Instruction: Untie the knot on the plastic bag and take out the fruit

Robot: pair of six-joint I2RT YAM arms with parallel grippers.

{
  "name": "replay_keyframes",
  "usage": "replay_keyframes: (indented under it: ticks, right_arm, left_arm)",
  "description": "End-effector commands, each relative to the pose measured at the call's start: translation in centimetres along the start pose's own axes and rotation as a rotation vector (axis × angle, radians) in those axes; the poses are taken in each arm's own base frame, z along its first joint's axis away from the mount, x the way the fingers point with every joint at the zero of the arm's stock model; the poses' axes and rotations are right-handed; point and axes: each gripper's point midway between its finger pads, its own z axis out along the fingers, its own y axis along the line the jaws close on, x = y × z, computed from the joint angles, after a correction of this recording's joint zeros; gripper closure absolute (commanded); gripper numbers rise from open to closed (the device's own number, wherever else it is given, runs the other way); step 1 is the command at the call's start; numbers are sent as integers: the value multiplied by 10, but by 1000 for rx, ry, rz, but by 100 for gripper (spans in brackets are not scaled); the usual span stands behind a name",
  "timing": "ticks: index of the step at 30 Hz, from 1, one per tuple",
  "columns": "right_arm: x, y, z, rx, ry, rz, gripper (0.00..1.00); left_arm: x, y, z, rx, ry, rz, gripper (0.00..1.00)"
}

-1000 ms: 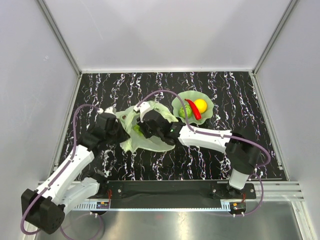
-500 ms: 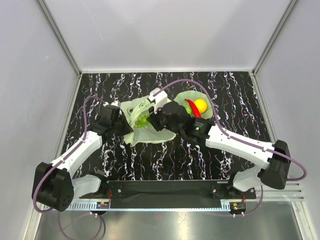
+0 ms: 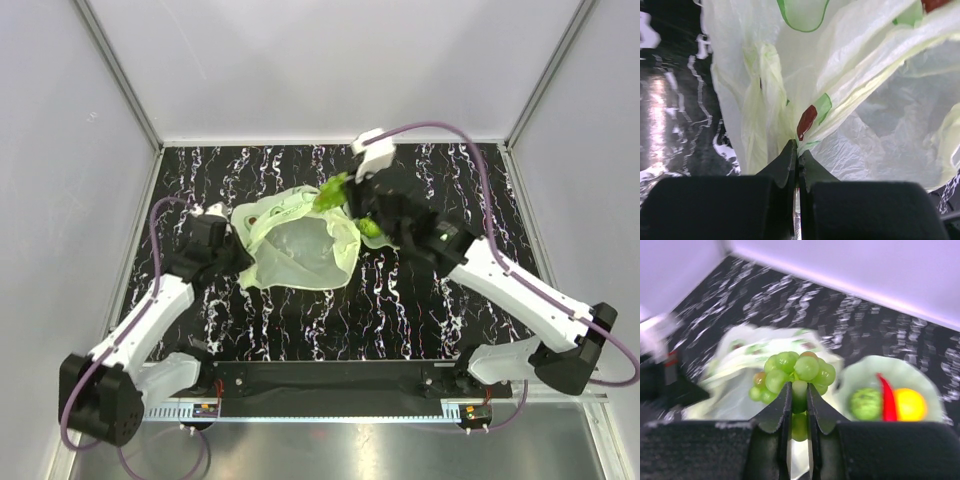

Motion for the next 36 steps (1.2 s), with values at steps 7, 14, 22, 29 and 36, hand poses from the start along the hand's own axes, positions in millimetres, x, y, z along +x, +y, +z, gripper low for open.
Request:
replay_keyframes:
  ticks: [7, 14, 22, 29, 36]
  right_arm:
    - [-8, -131, 16, 319, 28, 102, 90]
    - [58, -193, 75, 390, 179, 150, 97]
    - [103, -212, 121, 379, 257, 164, 100]
    - [141, -211, 133, 358, 316, 191, 100]
    - [165, -209, 133, 352, 373, 215, 89]
  left_arm:
    - [-46, 9, -53, -34, -206, 5, 100]
    - [-41, 6, -55, -8, -200, 3, 100]
    - [-38, 6, -56, 13, -205, 2, 100]
    - [-31, 6, -54, 32, -194, 1, 100]
    - [-30, 5, -54, 43, -194, 1, 100]
